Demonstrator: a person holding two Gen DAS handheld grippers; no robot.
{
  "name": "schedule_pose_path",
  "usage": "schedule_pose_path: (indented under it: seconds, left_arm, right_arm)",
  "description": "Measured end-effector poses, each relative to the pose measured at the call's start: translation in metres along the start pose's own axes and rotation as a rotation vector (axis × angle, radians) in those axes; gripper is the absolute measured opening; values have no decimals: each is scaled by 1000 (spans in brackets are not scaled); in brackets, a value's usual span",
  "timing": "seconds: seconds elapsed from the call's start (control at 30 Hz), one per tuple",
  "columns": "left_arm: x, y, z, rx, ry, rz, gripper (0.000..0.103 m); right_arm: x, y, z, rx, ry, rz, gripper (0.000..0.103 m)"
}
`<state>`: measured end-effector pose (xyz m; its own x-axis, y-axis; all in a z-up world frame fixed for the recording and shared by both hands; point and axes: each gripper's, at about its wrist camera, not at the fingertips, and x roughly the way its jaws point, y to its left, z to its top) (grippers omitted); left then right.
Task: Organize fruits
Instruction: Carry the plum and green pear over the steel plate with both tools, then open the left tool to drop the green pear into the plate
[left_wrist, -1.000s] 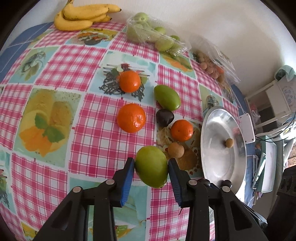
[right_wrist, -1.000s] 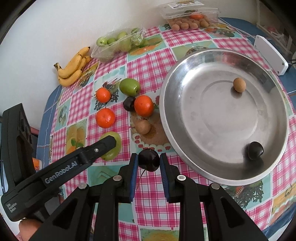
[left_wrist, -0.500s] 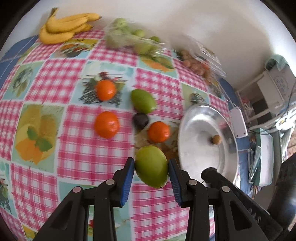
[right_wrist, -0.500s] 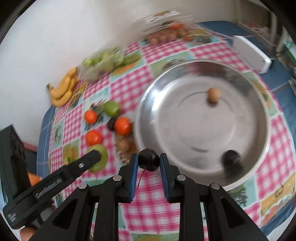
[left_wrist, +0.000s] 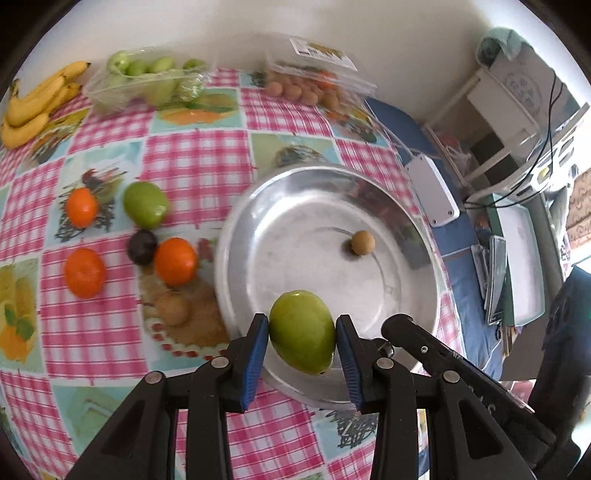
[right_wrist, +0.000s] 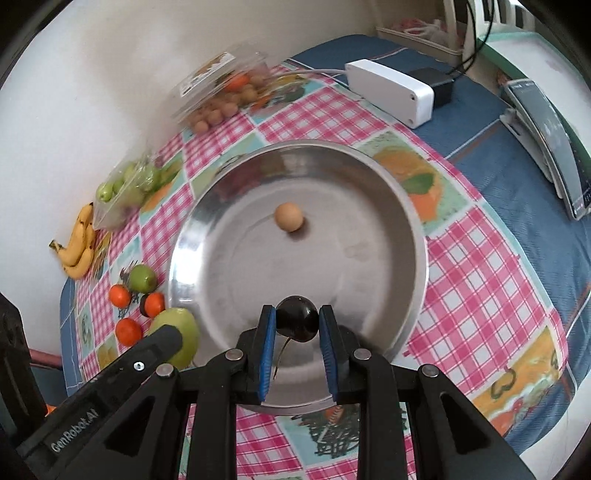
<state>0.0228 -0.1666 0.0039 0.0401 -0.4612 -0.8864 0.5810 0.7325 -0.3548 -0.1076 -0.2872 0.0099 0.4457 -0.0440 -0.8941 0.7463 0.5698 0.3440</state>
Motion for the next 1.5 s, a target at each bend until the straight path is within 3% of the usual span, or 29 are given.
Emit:
schedule_pose_path:
  seconds: [0.33, 0.6, 0.83, 0.97, 1.07, 1.27, 1.5]
  left_arm:
    - [16, 6, -3, -31, 37, 19, 40]
    - [5, 8, -4, -41, 16, -4, 41]
    - [-9, 23, -4, -46, -5, 27, 42]
    - [-16, 39, -4, -59, -21, 90, 60]
    - [-21, 51, -6, -62, -31, 148, 72]
    - [-25, 80, -16, -86, -39, 263, 97]
    - [-19, 109, -22, -147, -34, 319, 103]
  right_arm:
    - [12, 10, -2, -40, 45, -5, 26]
    - [13, 11, -4, -50, 57, -1, 26]
    - [13, 14, -3, -59, 50, 4, 38]
    - [12, 16, -2, -64, 47, 7, 42]
    - [12, 18, -2, -72, 43, 6, 55]
    - [15, 25, -3, -102, 56, -2, 57]
    - [18, 34, -8, -152, 65, -25, 67]
